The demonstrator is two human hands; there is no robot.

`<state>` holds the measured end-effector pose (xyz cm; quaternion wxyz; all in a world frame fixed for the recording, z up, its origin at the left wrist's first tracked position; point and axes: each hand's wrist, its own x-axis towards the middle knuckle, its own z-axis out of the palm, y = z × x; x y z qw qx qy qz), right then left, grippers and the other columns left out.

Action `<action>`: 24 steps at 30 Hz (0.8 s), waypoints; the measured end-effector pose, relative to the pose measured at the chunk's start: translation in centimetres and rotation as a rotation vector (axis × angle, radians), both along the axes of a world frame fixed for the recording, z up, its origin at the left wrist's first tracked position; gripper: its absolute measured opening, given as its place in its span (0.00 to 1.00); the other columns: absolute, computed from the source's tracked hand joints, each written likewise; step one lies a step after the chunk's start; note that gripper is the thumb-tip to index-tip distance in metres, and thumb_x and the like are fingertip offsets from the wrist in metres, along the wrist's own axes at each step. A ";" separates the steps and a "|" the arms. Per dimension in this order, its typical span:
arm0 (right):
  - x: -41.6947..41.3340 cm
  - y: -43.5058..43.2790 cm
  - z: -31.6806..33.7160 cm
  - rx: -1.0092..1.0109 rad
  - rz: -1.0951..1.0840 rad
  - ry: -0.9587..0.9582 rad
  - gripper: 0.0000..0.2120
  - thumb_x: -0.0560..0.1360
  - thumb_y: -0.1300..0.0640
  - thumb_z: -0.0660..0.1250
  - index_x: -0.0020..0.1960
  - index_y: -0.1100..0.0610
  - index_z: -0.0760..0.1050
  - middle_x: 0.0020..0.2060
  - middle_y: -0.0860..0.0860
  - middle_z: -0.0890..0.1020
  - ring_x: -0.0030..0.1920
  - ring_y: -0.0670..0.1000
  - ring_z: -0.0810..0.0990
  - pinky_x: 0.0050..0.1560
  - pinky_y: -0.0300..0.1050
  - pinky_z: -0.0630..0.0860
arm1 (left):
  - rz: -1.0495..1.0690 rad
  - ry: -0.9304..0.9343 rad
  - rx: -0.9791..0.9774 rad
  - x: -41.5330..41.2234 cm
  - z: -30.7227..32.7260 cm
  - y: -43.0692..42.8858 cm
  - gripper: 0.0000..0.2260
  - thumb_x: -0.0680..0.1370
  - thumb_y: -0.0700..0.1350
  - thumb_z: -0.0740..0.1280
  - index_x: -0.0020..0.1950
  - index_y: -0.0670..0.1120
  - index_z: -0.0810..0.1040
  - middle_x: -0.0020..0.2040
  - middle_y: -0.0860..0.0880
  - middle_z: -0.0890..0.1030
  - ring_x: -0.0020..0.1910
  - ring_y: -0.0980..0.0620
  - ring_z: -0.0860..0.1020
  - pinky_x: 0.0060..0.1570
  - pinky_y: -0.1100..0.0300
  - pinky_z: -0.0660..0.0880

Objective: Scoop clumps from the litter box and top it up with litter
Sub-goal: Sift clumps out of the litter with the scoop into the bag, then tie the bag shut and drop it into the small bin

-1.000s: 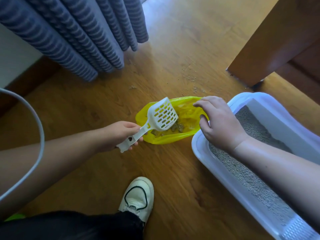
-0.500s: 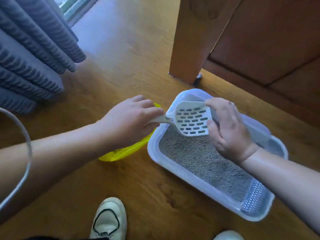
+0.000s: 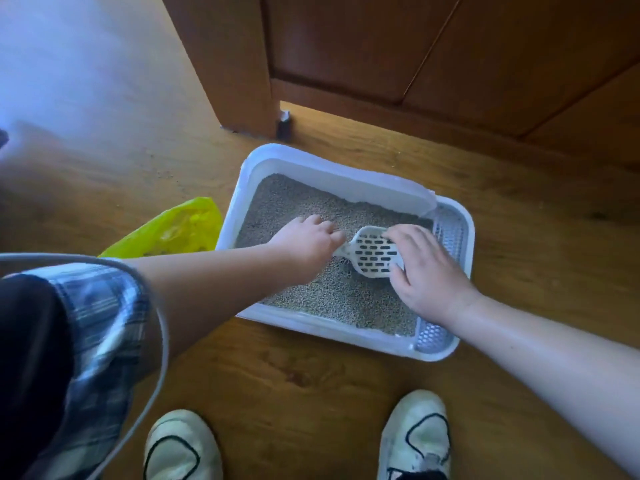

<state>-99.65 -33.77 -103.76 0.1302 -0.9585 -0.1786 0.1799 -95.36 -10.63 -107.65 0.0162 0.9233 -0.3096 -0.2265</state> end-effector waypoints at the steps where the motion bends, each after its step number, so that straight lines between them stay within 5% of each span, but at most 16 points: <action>1: -0.1 0.1 -0.1 -0.013 -0.013 0.019 0.23 0.78 0.54 0.57 0.72 0.55 0.65 0.70 0.51 0.68 0.73 0.53 0.62 0.76 0.53 0.59 | 0.014 0.024 0.017 -0.1 -0.4 0.2 0.20 0.79 0.48 0.64 0.71 0.51 0.66 0.61 0.48 0.74 0.61 0.46 0.71 0.55 0.52 0.68; 8: 1.2 2.4 0.7 0.005 0.005 0.053 0.24 0.79 0.55 0.57 0.75 0.54 0.61 0.73 0.50 0.63 0.76 0.50 0.57 0.78 0.51 0.55 | 0.100 -0.090 -0.101 0.3 2.9 3.1 0.22 0.79 0.46 0.61 0.73 0.51 0.64 0.63 0.49 0.73 0.62 0.45 0.72 0.57 0.53 0.68; 17: 5.3 18.7 3.8 0.401 0.338 -0.154 0.20 0.72 0.61 0.61 0.64 0.58 0.74 0.63 0.54 0.75 0.67 0.56 0.70 0.72 0.53 0.65 | 0.443 -0.274 -0.131 -5.0 9.0 20.1 0.19 0.75 0.40 0.65 0.66 0.49 0.74 0.58 0.48 0.79 0.55 0.42 0.77 0.54 0.47 0.76; 20: 6.2 24.3 3.7 0.347 0.470 -0.169 0.16 0.71 0.59 0.63 0.58 0.55 0.78 0.56 0.52 0.80 0.60 0.57 0.75 0.63 0.55 0.71 | 0.761 -0.182 -0.096 -9.6 9.0 25.6 0.16 0.77 0.44 0.64 0.65 0.52 0.74 0.59 0.52 0.78 0.59 0.47 0.75 0.57 0.51 0.74; 24: 7.0 29.5 1.9 0.008 0.648 -0.177 0.10 0.75 0.53 0.62 0.53 0.50 0.78 0.48 0.50 0.83 0.51 0.58 0.78 0.49 0.52 0.73 | 1.147 0.060 -0.090 -14.9 6.0 30.1 0.06 0.77 0.48 0.66 0.54 0.54 0.75 0.46 0.55 0.77 0.48 0.50 0.78 0.46 0.53 0.76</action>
